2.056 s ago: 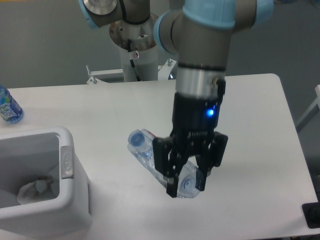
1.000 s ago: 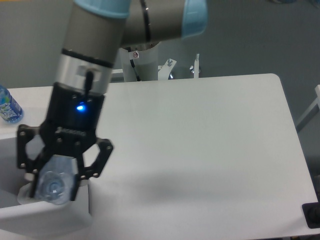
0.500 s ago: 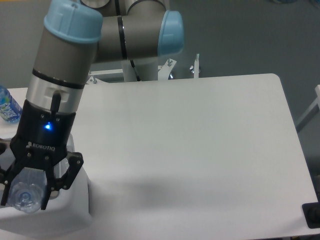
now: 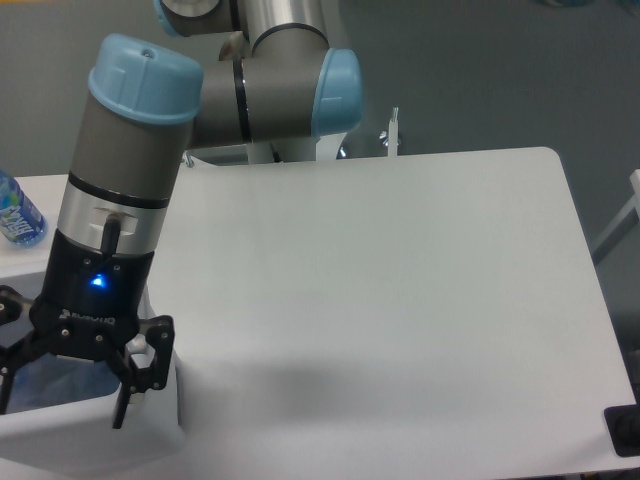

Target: Place the trash in the trash can

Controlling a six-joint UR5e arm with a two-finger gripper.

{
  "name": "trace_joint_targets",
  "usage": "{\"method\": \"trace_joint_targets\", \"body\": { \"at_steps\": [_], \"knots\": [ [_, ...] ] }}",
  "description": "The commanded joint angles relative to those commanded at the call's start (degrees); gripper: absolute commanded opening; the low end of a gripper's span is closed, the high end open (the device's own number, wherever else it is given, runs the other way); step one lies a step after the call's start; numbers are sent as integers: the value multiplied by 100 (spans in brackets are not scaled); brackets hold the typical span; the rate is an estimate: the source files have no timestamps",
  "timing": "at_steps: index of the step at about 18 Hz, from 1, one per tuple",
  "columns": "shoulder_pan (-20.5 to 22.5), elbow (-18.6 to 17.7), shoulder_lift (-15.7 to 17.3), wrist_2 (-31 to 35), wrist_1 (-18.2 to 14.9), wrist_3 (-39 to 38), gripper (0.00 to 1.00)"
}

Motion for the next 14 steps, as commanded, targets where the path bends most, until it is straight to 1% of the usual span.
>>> {"method": "trace_joint_targets", "body": {
  "at_steps": [2,4,5,8,9,12,14],
  "knots": [
    [237,-52,149,376,-17,420,100],
    [396,-201,325,1026,-18,790,100],
    [519,-254,387,1229,-18,1001,100],
    [905,-316,448,1433,-96,1669,100],
    [1055,-351,527,1477,-218,1897,100],
    [1476,-430,686,1495,-781,2757,100],
    [1662,-666,817,1521,-940,3626,100]
  ]
}}
